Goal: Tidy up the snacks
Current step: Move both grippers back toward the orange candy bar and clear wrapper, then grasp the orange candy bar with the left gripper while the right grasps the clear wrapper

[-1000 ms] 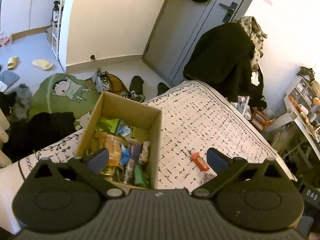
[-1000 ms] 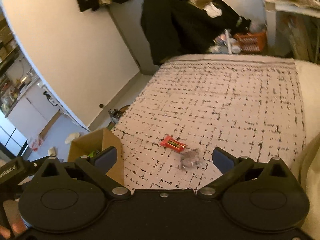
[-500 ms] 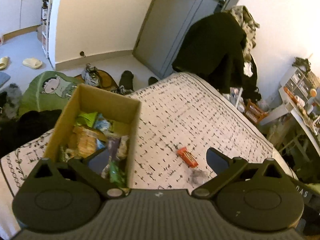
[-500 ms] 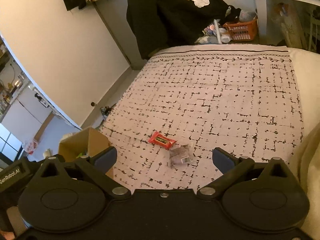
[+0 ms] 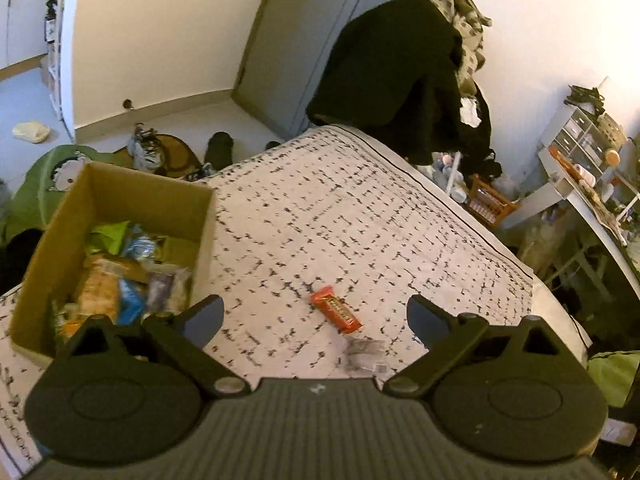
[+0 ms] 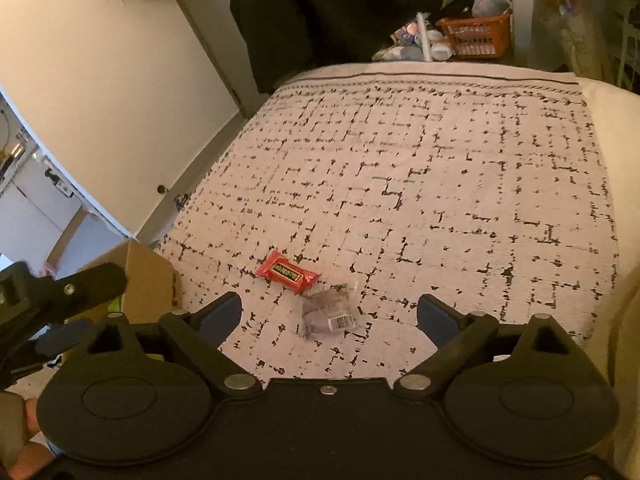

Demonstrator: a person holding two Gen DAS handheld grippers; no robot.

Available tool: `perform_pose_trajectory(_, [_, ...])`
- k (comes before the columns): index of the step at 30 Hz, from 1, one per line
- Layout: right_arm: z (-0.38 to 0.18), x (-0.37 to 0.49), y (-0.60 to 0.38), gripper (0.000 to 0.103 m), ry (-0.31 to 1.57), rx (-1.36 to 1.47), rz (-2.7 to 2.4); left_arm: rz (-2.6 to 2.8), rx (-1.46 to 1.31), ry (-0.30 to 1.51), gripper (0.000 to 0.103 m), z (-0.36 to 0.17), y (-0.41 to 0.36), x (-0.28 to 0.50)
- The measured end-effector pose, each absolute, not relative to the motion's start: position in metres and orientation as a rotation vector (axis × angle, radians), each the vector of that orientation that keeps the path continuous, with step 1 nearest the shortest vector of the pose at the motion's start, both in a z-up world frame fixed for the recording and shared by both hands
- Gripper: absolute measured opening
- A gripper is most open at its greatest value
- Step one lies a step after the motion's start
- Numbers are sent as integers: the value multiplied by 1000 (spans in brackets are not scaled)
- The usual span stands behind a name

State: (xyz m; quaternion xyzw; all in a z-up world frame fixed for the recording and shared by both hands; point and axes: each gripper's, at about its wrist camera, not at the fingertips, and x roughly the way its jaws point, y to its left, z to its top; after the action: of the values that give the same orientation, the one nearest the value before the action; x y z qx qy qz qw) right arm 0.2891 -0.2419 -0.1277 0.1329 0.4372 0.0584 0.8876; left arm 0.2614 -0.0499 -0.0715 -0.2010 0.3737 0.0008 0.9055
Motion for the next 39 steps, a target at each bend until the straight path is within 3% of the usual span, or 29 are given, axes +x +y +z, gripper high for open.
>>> perform_pose_trajectory(7, [-148, 310, -235, 89, 951, 273, 119, 1, -435, 824, 90, -97, -57, 284])
perform_pose_trajectory(14, [-177, 332, -223, 86, 1010, 184, 142, -6, -508, 910, 55, -127, -59, 311])
perform_pose_trajectory(18, [-188, 341, -216, 86, 1027, 138, 141, 0, -527, 947, 45, -144, -63, 324])
perform_pose_trajectory(23, [-207, 349, -201, 84, 1080, 33, 155, 13, -542, 978, 45, -163, -66, 340])
perform_pose_trajectory(26, [-216, 352, -199, 70, 1092, -12, 138, 36, -570, 985, 45, -174, -64, 348])
perform_pose_trajectory(28, [-213, 355, -202, 46, 1098, -15, 124, 44, -572, 988, 45, -181, -65, 354])
perform_pose_trajectory(39, [-208, 363, -230, 38, 1110, 136, 97, 36, -595, 997, 49, -205, -83, 382])
